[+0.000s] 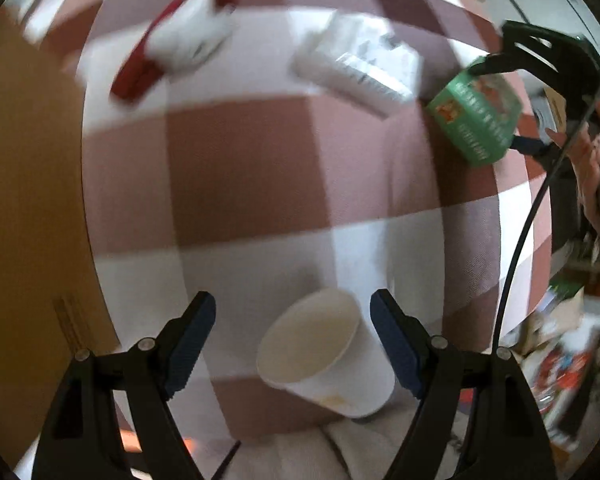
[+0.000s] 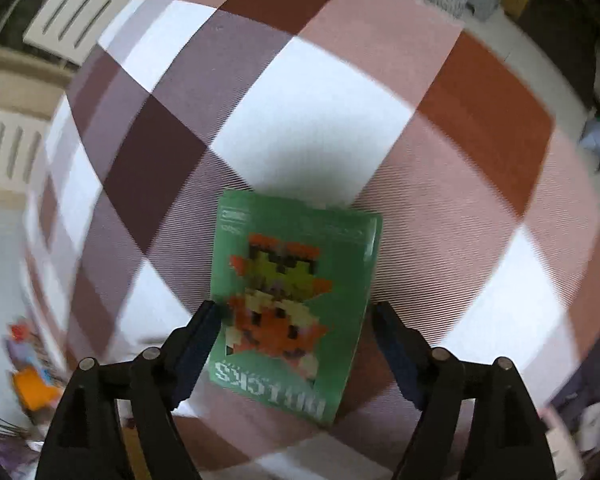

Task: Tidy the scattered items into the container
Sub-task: 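Grasp the paper cup rim with the left gripper while the right grasps the BRICKS box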

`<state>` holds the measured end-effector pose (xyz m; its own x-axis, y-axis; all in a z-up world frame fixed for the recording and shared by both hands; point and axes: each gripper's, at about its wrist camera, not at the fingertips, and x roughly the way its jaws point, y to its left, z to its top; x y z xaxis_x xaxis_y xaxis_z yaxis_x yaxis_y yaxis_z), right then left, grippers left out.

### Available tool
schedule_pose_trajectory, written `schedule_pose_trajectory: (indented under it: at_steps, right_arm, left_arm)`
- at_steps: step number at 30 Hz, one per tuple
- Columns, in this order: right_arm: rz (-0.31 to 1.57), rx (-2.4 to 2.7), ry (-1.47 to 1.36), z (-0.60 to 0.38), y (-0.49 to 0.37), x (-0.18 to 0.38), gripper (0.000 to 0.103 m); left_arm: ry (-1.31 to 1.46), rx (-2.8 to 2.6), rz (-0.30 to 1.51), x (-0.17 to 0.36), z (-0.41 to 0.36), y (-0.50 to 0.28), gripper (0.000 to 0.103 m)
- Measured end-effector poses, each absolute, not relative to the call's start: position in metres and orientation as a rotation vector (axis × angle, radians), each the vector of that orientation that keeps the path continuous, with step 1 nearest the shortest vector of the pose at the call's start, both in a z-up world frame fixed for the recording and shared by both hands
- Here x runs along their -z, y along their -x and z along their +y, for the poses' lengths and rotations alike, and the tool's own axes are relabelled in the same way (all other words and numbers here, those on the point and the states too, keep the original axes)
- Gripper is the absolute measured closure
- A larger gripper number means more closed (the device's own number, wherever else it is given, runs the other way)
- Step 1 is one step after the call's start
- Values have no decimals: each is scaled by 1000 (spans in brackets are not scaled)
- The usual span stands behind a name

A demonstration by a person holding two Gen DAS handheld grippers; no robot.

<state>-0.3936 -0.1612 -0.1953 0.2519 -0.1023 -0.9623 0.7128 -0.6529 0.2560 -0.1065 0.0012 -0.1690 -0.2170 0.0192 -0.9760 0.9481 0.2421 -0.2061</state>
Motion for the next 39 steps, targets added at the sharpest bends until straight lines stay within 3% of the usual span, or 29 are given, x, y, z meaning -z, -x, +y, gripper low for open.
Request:
schedule_pose_trajectory:
  at_steps: [4,13,19,31,39]
  right_arm:
    - [556,1487,-1815,-168,387,203,13]
    - [830,1439,-1583,-181,353,219,11]
    - [861,1402,-1482,-170,345,219,13]
    - [974,1355,-1363,-161,327,226,13]
    - [1120,1318,-1213,-142,309,231,20]
  left_arm:
    - [-897,1098,1570,181,18,96,22]
    - [-799,1068,1529,165,33,87,22]
    - [-699,1031,1569,148,51,81,18]
    - [-640,960,1687,187,54,108,17]
    - [-689,977,1659,201,47,112,18]
